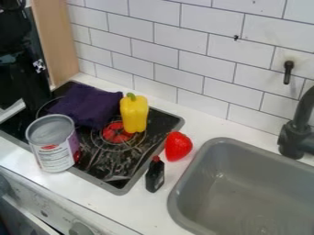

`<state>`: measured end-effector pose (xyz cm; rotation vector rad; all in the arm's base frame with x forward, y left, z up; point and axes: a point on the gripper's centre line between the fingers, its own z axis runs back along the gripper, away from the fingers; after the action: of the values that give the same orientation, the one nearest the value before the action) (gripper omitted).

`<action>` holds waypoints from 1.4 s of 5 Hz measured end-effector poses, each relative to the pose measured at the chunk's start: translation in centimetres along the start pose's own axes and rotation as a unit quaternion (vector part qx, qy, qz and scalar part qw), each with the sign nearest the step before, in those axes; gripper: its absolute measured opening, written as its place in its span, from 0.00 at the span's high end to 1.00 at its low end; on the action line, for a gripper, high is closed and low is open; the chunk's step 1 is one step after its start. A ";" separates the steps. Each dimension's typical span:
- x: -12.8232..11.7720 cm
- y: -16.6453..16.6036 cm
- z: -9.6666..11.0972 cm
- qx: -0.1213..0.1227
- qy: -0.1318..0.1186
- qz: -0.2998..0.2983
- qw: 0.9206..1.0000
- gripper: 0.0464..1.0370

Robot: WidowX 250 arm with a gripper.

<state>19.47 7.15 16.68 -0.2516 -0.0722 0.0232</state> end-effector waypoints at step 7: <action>16.4 7.0 -7.0 0.075 -0.037 -0.065 0.994 0.04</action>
<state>36.26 12.75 9.30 -0.0954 -0.1600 -0.0917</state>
